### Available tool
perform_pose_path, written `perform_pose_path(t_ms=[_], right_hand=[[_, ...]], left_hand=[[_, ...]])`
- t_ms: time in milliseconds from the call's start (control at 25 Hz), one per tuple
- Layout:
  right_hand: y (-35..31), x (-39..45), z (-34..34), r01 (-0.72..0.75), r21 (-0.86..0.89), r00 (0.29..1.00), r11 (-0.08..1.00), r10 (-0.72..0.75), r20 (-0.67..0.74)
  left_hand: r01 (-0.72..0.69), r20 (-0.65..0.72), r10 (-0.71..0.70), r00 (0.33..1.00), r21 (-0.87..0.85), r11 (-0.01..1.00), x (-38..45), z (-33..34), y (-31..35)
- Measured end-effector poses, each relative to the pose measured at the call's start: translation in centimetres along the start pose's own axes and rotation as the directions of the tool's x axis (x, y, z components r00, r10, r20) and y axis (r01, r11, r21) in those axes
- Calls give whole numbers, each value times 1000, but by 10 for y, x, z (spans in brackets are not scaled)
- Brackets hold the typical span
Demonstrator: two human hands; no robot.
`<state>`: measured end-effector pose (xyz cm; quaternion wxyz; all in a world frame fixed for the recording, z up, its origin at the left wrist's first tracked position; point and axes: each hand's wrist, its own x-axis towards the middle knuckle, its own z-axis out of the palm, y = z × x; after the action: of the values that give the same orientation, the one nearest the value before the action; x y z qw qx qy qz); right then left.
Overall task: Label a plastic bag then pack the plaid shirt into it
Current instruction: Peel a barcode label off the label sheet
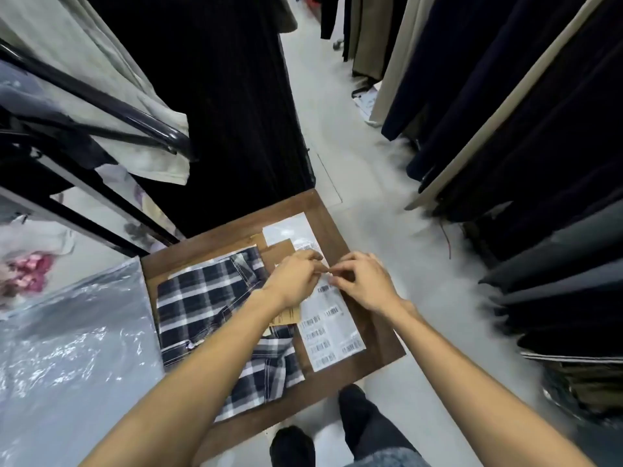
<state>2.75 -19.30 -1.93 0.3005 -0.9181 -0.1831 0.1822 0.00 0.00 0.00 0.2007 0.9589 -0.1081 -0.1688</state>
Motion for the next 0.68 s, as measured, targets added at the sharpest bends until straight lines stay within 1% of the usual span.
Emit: perform_pose_path(t_ms=[80,160,240,320,480,640,680], right_hand=[[-3,-6,5,-28,-137,999,990,25,-23],[-1,-14,12,-70,-177,997,982,61,-55],[-3,-18,17,-86,-184,994,979,72,-84],[-3,-19,21,-105,-185,989,977,83,-123],[-5,-21,28,-128,-172,985,977,105,-139],[-2,-15,26,-199,-89,977,976,190,-98],[-1,-13,26,-195,-90,979,977,188,-78]], left_hand=[[-12,15,11,1000,39,999,-2,3,-2],[-34,30,32,999,78,996,-5,8,-3],[-61,33,58,998,90,994,-5,12,-7],[-59,13,58,998,65,996,-3,13,-13],[-62,32,60,998,61,996,-1,19,-22],[-90,36,87,996,87,992,0,22,-30],[-98,39,94,995,90,991,0,24,-32]])
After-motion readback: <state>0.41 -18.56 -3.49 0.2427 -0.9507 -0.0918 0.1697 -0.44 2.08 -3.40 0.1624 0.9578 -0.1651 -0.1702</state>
